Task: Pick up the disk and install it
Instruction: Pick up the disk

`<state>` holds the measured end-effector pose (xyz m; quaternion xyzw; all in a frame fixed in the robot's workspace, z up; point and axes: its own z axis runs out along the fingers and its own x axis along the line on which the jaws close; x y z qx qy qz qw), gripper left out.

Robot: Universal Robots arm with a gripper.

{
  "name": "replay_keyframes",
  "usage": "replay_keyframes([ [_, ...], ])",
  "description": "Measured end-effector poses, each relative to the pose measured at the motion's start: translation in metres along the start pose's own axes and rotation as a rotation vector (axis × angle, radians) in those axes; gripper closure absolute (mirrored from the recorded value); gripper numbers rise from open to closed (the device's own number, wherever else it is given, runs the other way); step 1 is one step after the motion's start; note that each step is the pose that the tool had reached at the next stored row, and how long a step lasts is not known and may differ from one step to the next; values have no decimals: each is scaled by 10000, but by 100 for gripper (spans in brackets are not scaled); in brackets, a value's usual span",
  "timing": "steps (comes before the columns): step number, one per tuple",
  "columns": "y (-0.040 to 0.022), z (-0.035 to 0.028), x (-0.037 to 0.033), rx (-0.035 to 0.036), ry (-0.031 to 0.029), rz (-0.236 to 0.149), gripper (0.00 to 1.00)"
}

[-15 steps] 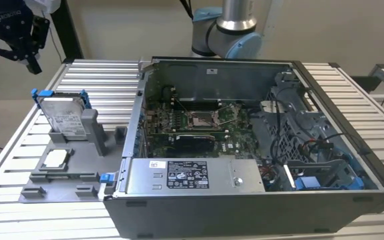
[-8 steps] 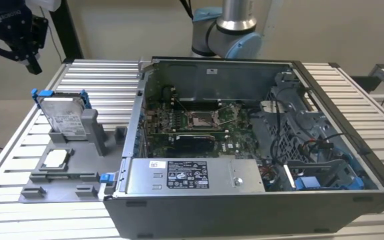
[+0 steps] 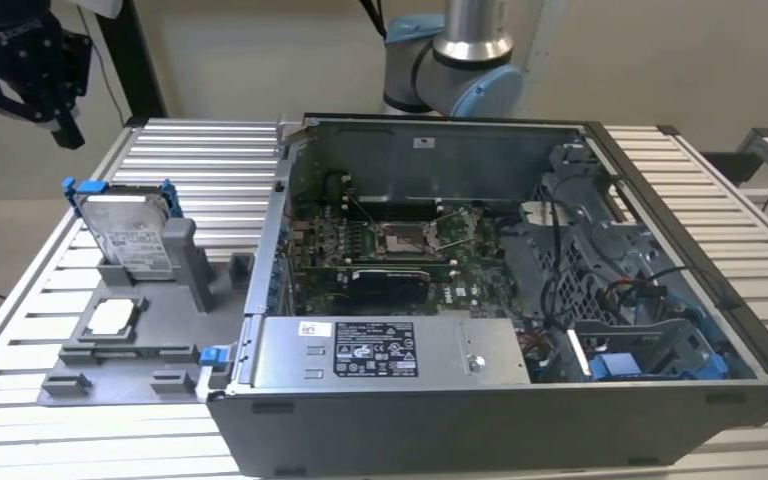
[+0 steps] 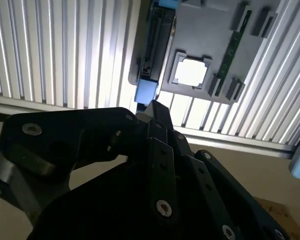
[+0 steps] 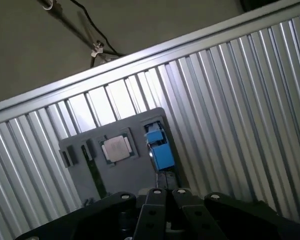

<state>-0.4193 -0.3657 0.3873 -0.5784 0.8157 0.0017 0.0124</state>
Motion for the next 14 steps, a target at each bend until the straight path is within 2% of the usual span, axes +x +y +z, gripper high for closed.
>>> replay_keyframes([
  [14,1,13,1,-43,-32,-2528,100],
])
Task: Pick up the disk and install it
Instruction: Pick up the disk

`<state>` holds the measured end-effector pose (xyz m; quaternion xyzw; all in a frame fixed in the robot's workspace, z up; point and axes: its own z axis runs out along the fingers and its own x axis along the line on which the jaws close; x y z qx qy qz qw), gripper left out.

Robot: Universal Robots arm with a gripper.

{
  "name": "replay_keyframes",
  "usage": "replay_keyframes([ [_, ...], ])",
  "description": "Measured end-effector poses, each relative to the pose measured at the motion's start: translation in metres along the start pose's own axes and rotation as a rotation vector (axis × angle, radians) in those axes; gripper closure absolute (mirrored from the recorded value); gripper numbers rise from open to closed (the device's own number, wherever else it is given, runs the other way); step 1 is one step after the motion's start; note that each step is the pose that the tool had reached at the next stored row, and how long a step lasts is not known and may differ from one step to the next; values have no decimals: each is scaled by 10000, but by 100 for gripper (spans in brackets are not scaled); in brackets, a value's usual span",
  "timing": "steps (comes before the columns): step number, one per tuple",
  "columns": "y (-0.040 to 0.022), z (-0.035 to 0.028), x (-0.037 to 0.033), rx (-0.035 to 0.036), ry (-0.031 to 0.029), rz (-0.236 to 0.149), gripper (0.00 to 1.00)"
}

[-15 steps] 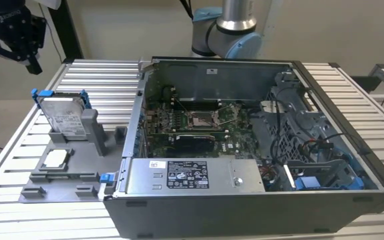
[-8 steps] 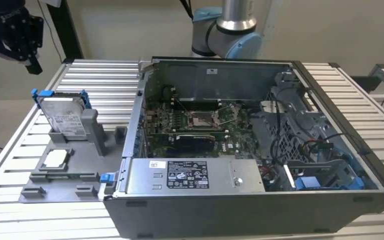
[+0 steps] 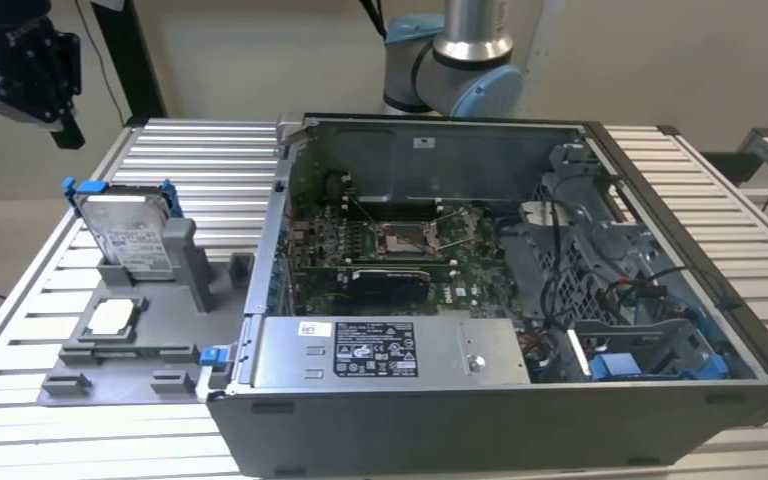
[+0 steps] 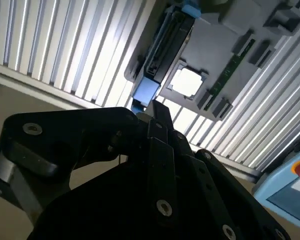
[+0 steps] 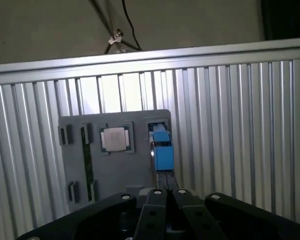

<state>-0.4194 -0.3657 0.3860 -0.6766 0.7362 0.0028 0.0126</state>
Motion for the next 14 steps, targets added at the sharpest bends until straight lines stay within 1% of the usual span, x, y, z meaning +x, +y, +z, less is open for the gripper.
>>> replay_keyframes([
  [6,2,8,-1,-20,-11,-895,100],
  [14,6,20,0,-45,-25,-1976,100],
])
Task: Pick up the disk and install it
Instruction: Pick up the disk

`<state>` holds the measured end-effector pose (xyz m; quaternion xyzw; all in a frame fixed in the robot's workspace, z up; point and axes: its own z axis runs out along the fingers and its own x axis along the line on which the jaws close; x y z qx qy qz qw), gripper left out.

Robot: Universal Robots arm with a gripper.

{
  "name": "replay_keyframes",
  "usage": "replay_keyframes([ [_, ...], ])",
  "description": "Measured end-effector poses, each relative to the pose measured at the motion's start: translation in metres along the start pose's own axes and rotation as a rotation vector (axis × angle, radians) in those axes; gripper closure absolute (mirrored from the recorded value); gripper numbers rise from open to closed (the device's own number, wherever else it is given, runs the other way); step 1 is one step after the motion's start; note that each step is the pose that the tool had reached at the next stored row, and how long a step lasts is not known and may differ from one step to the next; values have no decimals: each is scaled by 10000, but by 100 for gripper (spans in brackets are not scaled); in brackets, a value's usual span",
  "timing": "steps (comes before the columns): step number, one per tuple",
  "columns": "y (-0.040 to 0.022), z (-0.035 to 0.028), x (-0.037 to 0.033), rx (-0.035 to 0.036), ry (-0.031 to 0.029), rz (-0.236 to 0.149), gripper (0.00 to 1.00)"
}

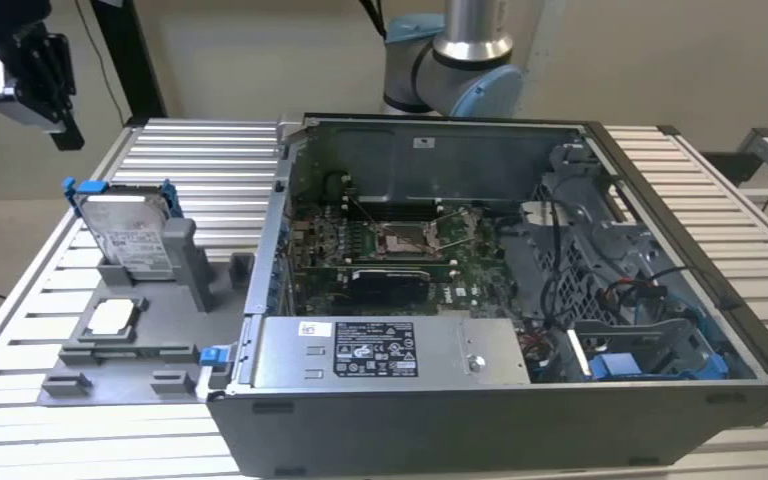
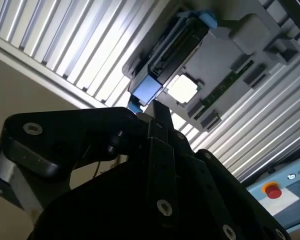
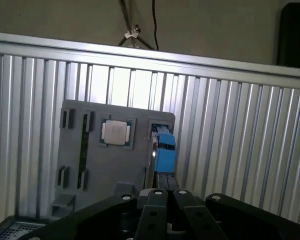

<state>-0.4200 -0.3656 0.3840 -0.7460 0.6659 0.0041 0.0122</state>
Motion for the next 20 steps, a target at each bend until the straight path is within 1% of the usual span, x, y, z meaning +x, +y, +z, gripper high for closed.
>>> replay_keyframes([
  [1,0,2,0,-2,-1,-113,100],
  [2,1,2,1,-3,-2,-145,100],
  [3,2,3,1,24,0,-131,100],
  [5,0,4,1,44,5,67,100],
  [7,1,4,1,49,11,389,100],
  [8,1,6,1,40,11,547,100],
  [9,2,7,1,9,12,666,100],
  [10,2,9,1,-68,6,754,100],
  [11,2,12,1,-169,-2,781,100],
  [12,2,15,1,-250,-8,786,100],
  [13,2,17,0,-283,-11,787,100],
  [20,11,16,1,-288,-11,737,100],
])
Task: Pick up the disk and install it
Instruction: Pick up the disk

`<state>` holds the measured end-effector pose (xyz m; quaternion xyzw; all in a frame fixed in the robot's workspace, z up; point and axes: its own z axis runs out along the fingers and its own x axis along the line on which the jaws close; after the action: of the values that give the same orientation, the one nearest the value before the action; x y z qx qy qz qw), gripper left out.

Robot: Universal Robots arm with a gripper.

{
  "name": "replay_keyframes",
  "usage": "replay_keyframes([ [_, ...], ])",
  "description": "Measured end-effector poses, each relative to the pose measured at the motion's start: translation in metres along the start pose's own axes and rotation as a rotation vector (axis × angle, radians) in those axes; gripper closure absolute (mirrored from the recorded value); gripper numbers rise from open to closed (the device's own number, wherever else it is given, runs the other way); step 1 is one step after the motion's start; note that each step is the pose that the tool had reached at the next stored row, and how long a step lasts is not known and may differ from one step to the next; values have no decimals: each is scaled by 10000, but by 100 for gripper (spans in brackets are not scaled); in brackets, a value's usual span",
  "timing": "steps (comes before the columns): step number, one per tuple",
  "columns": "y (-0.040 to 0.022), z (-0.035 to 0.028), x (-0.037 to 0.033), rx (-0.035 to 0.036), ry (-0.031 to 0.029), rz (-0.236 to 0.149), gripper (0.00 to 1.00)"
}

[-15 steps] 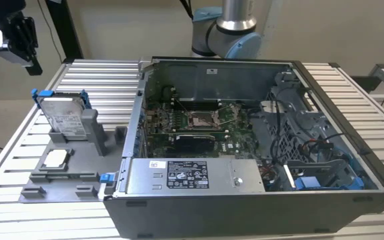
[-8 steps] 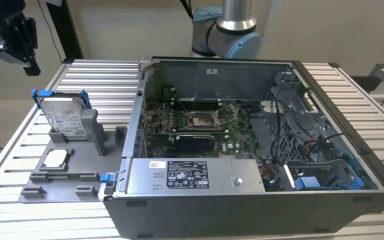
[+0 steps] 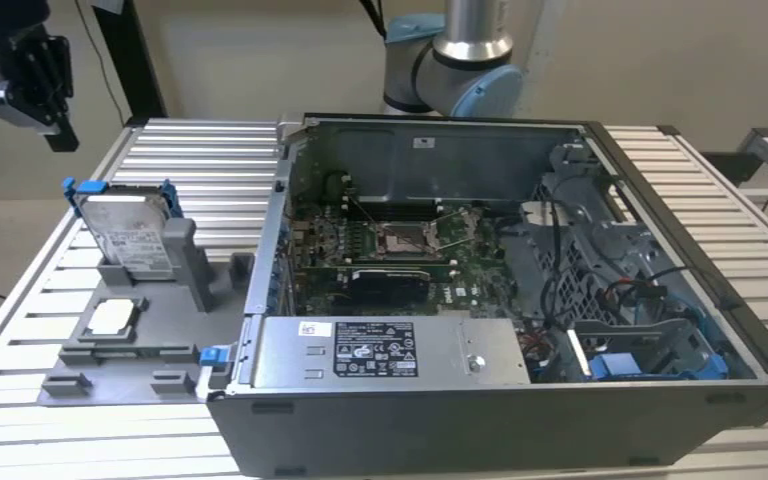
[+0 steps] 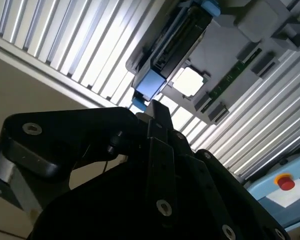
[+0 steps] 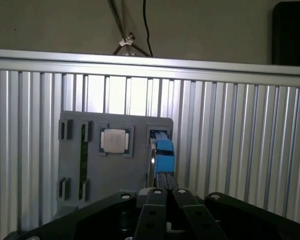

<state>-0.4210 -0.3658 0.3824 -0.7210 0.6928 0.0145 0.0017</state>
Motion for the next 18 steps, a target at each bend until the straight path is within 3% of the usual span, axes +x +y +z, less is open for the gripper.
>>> replay_keyframes([
  [2,5,0,0,1,0,0,100],
  [3,7,0,0,0,0,0,0],
  [13,27,1,-2,2,-2,1,0],
  [18,-19,51,1,-14,-1,1,0],
])
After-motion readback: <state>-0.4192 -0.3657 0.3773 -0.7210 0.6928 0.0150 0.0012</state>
